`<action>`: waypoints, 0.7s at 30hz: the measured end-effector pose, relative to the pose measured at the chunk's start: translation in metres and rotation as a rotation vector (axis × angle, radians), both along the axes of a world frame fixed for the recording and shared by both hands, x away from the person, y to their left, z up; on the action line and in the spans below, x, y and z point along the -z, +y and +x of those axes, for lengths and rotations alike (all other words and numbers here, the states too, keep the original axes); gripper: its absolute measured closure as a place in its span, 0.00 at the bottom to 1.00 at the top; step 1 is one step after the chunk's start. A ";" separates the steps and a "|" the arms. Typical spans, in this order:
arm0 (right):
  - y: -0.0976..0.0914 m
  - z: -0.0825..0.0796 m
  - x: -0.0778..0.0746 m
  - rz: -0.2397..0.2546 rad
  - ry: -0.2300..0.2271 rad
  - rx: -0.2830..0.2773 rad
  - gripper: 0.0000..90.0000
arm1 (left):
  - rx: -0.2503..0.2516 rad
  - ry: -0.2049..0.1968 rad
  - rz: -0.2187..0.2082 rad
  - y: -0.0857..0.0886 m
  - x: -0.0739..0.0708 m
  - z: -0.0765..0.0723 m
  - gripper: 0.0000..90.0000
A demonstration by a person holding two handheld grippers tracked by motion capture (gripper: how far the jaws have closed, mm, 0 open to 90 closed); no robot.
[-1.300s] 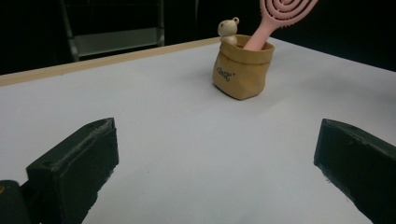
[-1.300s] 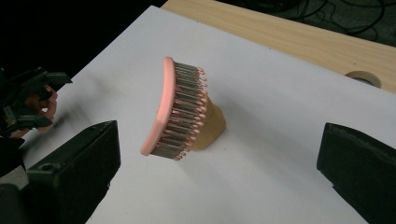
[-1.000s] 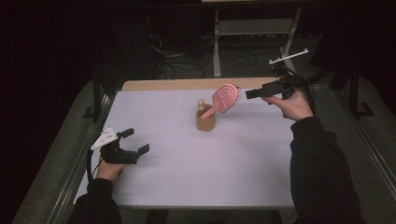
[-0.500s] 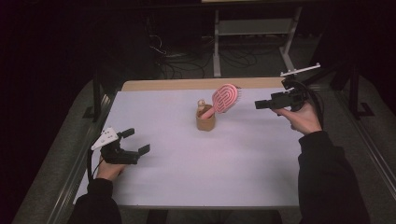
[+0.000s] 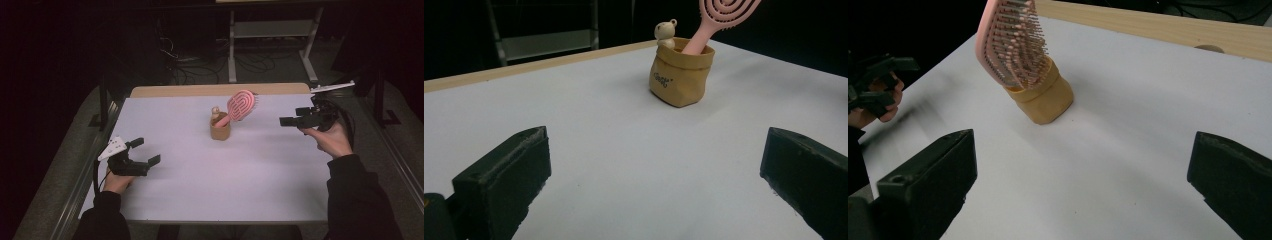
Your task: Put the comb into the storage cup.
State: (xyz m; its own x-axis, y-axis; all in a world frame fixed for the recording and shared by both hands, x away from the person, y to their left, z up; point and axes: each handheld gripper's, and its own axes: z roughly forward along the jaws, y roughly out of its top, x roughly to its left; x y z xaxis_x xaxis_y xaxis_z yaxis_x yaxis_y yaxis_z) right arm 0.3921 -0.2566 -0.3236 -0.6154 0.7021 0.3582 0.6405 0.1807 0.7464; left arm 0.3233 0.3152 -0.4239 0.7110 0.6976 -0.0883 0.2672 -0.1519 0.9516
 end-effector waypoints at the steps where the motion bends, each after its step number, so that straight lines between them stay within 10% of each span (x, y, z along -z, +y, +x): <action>1: 0.000 -0.002 0.001 -0.002 -0.003 -0.002 0.00 | 0.001 0.000 0.002 0.000 0.000 0.000 0.00; 21: -0.002 -0.023 0.028 -0.066 -0.028 -0.018 0.00 | -0.005 0.001 0.004 0.000 0.001 0.000 0.00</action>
